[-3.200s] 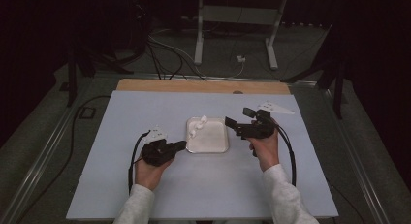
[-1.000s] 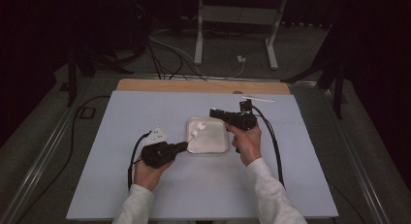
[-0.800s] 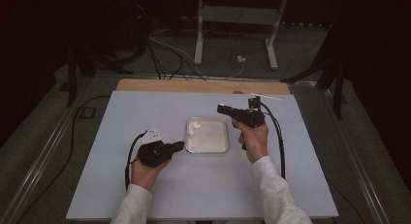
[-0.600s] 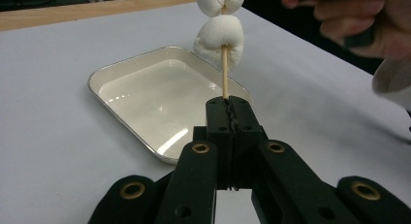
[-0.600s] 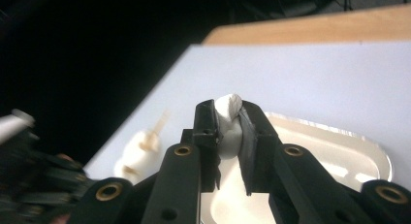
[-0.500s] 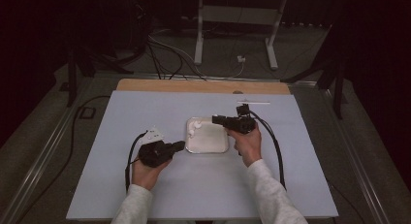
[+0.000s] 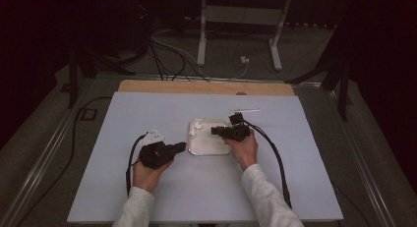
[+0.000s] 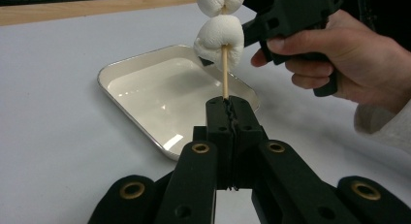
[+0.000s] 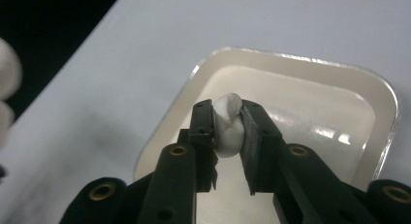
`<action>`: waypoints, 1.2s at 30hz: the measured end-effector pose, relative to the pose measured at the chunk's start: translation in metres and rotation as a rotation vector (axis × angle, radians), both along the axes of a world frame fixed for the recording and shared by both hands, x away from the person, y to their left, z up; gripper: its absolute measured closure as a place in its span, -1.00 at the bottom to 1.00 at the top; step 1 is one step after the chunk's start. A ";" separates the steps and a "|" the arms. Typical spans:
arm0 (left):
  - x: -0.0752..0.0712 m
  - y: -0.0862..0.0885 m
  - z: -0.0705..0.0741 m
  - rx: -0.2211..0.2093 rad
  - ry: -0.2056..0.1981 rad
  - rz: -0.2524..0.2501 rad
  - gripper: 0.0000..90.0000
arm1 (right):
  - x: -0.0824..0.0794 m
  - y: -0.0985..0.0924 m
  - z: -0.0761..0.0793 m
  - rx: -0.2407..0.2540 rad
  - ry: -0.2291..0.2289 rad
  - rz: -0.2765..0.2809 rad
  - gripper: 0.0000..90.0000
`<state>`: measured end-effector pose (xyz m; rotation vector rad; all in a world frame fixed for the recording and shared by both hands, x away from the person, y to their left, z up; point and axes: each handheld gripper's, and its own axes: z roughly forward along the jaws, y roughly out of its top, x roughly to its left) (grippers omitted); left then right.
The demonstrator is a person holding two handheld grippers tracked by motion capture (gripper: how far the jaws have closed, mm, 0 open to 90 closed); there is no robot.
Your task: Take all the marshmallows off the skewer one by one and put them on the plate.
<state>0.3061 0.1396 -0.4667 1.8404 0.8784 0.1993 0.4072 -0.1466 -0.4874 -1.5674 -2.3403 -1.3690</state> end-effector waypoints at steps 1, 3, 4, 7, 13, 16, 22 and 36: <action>0.000 0.000 0.000 0.001 0.001 0.000 1.00 | 0.000 0.000 -0.001 -0.006 0.001 -0.005 0.46; 0.000 0.000 -0.001 0.001 0.002 0.003 1.00 | 0.001 0.001 -0.003 -0.011 0.003 -0.011 0.21; 0.001 0.001 -0.001 0.002 0.002 0.004 1.00 | 0.001 0.001 -0.003 -0.019 0.006 -0.010 0.12; 0.001 0.001 -0.001 0.004 0.003 0.006 1.00 | -0.001 0.001 0.000 -0.014 0.003 -0.012 -0.12; 0.001 0.000 -0.002 0.003 0.006 0.009 1.00 | -0.010 -0.001 0.018 0.101 -0.027 0.036 -0.43; 0.001 -0.001 -0.002 0.006 0.007 0.009 1.00 | -0.015 -0.001 0.027 0.153 -0.040 0.067 -0.45; 0.001 -0.002 -0.003 0.012 0.009 0.006 1.00 | -0.021 -0.001 0.038 0.227 -0.046 0.109 -0.40; 0.001 -0.008 -0.004 0.009 0.007 -0.011 1.00 | -0.021 0.013 0.036 0.337 0.015 0.172 -0.03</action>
